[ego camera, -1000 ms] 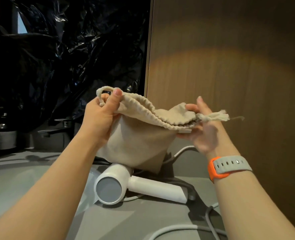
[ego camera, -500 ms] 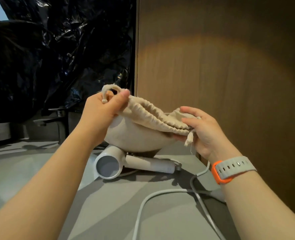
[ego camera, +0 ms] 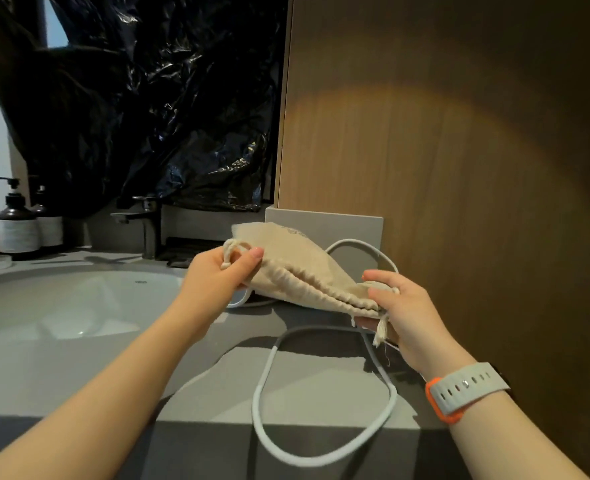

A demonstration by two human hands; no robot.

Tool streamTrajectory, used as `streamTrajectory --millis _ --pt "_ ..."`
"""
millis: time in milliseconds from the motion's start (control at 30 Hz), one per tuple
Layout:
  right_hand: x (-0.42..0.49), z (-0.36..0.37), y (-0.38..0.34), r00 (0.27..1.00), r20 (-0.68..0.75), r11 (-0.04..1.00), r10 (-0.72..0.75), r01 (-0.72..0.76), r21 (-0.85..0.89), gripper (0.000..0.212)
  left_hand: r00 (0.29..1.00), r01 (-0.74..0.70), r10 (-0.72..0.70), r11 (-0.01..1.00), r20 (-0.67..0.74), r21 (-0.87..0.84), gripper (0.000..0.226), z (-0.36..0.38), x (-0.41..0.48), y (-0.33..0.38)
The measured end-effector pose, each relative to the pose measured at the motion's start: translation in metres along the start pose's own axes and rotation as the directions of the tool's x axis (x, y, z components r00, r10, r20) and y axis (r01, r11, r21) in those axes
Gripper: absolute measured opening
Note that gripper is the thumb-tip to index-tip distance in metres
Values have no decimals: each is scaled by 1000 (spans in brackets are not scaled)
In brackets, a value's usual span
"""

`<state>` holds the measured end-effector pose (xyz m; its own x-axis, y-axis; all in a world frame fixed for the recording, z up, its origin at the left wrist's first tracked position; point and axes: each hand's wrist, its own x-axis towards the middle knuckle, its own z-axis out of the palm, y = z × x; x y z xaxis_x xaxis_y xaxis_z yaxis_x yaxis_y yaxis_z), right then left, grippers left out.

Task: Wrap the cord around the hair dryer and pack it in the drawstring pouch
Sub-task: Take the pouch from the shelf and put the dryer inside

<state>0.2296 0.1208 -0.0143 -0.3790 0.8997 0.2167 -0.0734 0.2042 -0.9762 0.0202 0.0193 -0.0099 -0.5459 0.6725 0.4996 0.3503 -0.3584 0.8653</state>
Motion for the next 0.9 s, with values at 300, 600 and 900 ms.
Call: streamTrajectory --millis 300,600,900 --pt "-24 -11 24 994 89 982 62 -45 -183 22 949 93 -201 913 241 397 18 -22 -45 -23" --pt "-31 -17 30 998 56 940 0 19 -341 14 937 11 -182 869 298 494 23 -30 -53 -26" --pt "-34 -14 34 989 -68 794 -131 63 -605 23 965 167 -219 935 141 314 37 -35 -55 -20"
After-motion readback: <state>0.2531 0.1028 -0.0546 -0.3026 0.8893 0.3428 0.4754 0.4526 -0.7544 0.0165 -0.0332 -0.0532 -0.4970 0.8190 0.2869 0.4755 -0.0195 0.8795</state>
